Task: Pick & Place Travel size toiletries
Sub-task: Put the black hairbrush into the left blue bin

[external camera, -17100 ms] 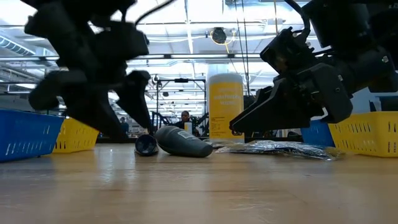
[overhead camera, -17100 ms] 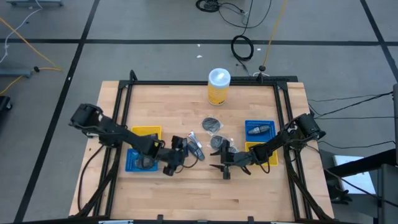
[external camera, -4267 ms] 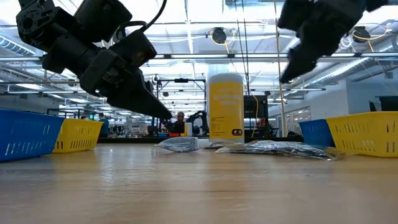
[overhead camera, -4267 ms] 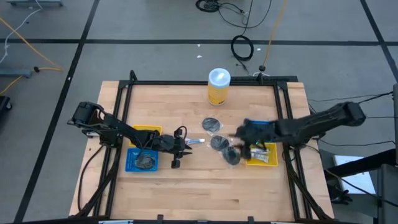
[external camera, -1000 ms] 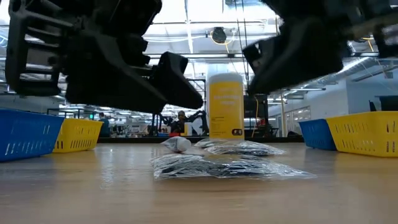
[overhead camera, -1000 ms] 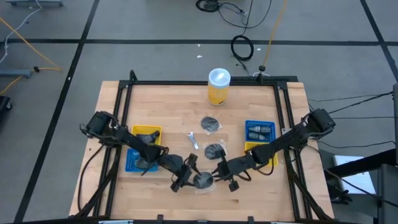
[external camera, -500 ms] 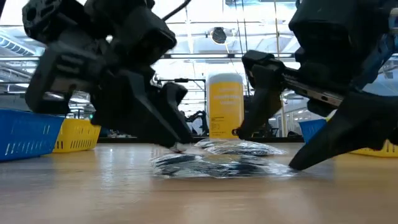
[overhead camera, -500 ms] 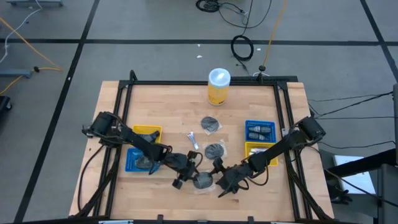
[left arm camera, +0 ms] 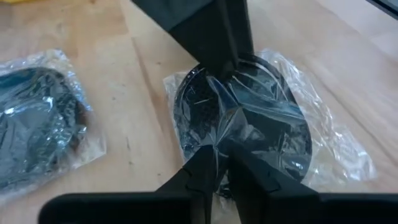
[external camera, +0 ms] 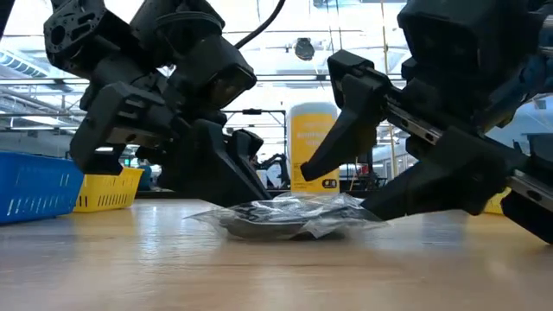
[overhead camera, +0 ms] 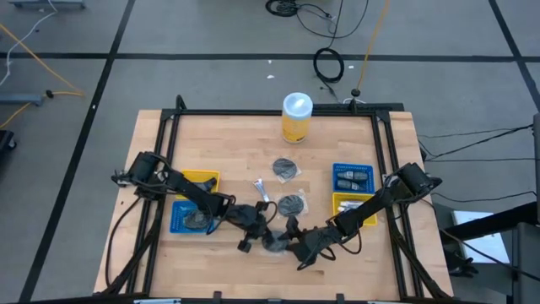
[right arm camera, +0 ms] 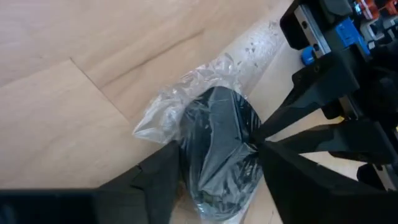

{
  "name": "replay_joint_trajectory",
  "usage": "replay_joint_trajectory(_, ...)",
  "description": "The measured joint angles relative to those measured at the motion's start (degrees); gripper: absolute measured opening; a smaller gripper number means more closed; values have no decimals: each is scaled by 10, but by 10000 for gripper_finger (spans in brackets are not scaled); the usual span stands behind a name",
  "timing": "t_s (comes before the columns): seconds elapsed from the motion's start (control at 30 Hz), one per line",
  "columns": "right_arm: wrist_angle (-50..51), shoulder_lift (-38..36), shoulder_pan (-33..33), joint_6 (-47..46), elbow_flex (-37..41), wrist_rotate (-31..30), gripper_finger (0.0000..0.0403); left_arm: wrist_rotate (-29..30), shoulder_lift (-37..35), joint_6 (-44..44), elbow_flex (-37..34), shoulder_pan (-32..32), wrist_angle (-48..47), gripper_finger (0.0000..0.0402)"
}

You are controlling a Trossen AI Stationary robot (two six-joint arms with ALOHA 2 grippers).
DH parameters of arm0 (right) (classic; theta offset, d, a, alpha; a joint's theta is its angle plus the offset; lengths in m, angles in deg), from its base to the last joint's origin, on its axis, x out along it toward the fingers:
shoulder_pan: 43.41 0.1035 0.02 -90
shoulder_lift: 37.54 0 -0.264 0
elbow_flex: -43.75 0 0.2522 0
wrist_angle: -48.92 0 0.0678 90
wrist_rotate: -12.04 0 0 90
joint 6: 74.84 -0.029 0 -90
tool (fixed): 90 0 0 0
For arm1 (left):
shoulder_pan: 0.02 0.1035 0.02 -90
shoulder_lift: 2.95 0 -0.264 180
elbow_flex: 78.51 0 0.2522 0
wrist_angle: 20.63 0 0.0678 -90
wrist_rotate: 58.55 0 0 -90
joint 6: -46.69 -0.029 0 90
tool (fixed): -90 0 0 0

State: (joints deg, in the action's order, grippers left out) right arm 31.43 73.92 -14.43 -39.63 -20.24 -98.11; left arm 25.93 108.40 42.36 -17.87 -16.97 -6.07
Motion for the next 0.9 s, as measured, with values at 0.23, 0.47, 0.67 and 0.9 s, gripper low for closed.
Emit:
replay_joint_trajectory(0.23, 3, -1, 0, -19, 0, -6, 92, 5, 1, 7, -1, 1, 8, 37)
replay_joint_trajectory(0.47, 8, -1, -1, -97, 1, -16, 12, 3, 0, 6, -1, 2, 52, 57)
replay_joint_trajectory(0.67, 14, -4, 9, -206, 1, -23, 4, -2, -49, -72, -2, 3, 37, 162)
replay_joint_trajectory(0.9, 7, -5, 21, -307, 1, -89, 3, 82, -112, -155, -1, -33, -7, 292)
